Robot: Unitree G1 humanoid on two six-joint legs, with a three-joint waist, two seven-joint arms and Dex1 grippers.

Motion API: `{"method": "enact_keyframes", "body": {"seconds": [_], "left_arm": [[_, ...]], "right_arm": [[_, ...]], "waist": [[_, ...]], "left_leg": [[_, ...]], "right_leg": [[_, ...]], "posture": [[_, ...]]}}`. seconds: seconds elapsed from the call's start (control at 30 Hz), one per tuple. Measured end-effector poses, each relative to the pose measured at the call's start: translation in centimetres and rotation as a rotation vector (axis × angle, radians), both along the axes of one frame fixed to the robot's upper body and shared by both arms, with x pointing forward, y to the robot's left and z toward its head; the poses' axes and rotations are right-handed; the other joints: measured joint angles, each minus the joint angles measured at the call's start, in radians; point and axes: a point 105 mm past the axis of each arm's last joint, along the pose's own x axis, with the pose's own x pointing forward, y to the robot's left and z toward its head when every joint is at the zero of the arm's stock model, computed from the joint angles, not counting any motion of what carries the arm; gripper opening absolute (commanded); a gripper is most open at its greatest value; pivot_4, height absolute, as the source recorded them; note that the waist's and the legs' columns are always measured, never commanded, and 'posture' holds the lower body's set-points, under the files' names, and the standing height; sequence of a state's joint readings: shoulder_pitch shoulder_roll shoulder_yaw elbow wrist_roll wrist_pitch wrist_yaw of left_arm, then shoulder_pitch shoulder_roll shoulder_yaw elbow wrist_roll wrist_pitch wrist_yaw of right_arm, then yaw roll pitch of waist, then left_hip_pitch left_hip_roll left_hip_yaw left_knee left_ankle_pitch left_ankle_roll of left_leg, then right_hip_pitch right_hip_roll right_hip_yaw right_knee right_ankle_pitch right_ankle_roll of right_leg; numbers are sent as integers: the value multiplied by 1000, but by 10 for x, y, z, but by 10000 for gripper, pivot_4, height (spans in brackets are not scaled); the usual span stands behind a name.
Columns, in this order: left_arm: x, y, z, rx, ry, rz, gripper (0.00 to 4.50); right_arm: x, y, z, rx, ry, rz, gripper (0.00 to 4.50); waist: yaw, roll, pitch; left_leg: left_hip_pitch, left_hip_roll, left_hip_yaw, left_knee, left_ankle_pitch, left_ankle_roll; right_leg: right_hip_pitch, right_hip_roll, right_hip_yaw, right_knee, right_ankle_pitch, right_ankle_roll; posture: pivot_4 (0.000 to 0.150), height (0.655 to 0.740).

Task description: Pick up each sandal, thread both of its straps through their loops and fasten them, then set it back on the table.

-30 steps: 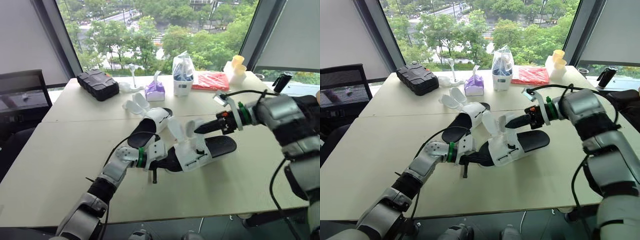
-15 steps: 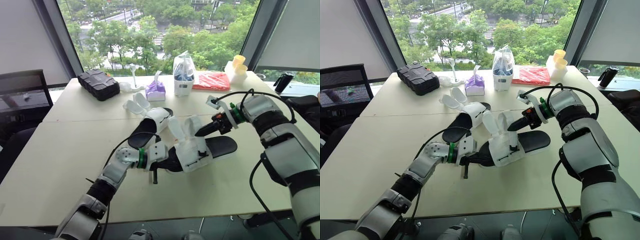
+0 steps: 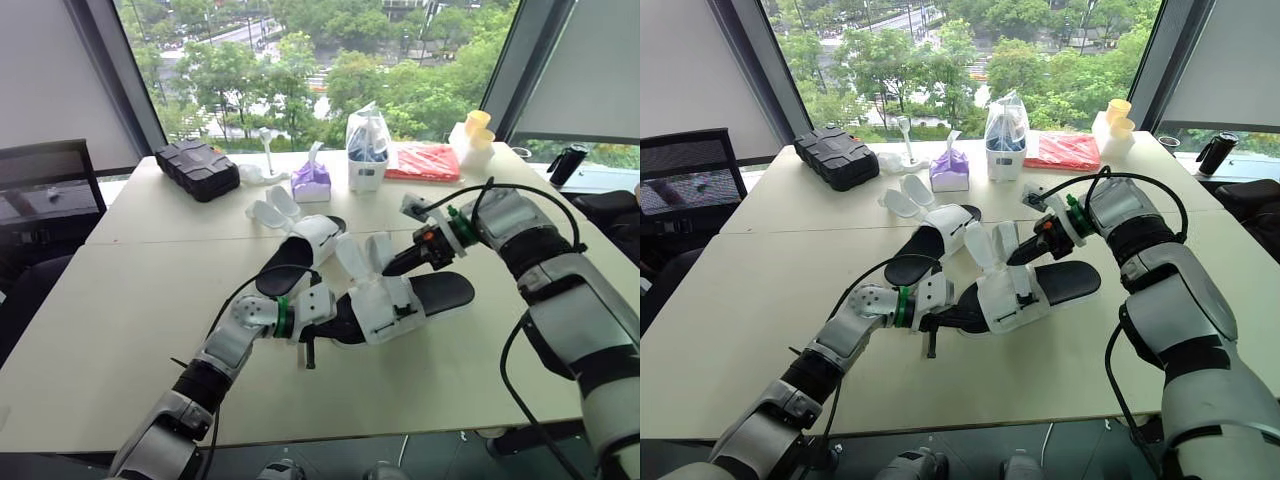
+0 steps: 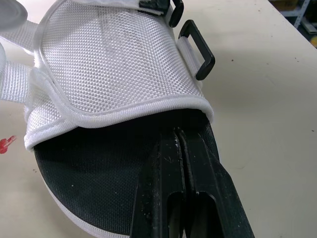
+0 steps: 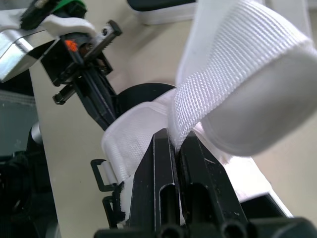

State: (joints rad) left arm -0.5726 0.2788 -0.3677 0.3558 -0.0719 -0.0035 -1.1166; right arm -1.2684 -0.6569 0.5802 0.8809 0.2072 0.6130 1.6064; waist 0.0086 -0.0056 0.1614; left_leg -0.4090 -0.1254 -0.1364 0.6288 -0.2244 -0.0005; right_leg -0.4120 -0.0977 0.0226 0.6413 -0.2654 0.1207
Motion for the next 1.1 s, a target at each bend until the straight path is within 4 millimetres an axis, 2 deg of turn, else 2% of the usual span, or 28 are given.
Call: {"method": "enact_keyframes", "body": {"seconds": [0.27,0.67,1.1], "left_arm": [[-1,-1,0,-2,7,4,0],[-1,-2,0,-5,11,5,0],[-2,-2,0,-5,11,6,0]], "right_arm": [[-9,-4,2,-18,-40,51,422],[-5,-7,-8,-75,-102,104,422],[-7,-1,8,-37,-151,149,422]], "waist": [[2,0,0],[2,0,0],[2,0,0]], "left_leg": [[0,0,0,0,0,0],[0,0,0,0,0,0],[0,0,0,0,0,0]], "right_leg": [[0,0,0,0,0,0],[0,0,0,0,0,0],[0,0,0,0,0,0]], "posture": [[1500,7400],[1500,7400],[1500,7400]]}}
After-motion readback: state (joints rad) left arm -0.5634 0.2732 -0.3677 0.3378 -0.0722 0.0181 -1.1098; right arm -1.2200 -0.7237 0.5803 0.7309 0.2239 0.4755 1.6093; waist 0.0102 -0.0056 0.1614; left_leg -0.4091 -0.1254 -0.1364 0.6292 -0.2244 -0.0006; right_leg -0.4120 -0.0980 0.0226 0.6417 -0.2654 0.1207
